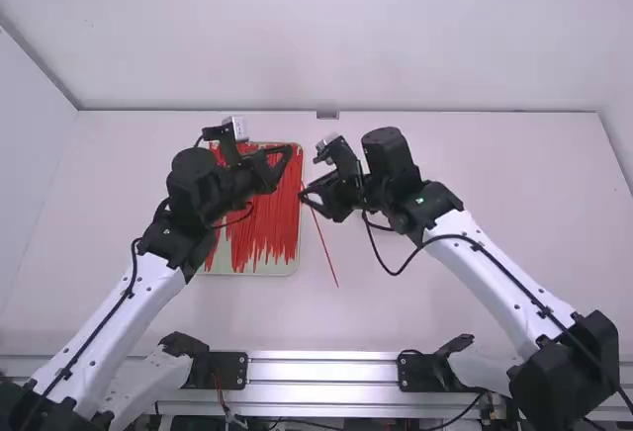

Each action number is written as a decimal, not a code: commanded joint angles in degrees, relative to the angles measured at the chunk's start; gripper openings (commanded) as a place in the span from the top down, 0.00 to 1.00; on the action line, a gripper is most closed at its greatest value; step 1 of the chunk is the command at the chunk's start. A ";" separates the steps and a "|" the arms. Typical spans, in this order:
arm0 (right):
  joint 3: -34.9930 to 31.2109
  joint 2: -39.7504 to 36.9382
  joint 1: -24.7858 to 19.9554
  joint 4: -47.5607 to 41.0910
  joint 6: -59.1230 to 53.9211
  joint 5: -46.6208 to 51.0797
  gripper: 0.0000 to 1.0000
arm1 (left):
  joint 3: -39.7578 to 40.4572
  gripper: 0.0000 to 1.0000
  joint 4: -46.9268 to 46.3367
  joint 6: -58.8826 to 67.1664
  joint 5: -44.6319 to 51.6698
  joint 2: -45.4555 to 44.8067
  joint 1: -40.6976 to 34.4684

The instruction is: Fasten the cable tie

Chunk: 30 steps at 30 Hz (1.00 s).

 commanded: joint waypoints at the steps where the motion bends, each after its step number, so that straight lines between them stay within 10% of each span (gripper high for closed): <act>1: 2.10 0.22 -0.09 0.17 0.31 -0.50 0.74 | 0.48 0.98 0.59 -0.74 0.98 0.02 -0.31; 13: 2.10 0.22 -0.11 0.17 0.92 -0.50 1.00 | 0.48 0.98 0.55 -0.68 1.01 0.02 -0.87; 20: 2.10 0.07 -3.32 2.40 -2.12 -1.53 1.00 | 2.43 0.49 -1.77 8.02 0.94 -0.96 1.09; 30: 2.08 -0.50 -11.58 15.06 -4.68 -17.53 1.00 | 13.79 0.37 -8.81 23.58 15.67 0.15 10.14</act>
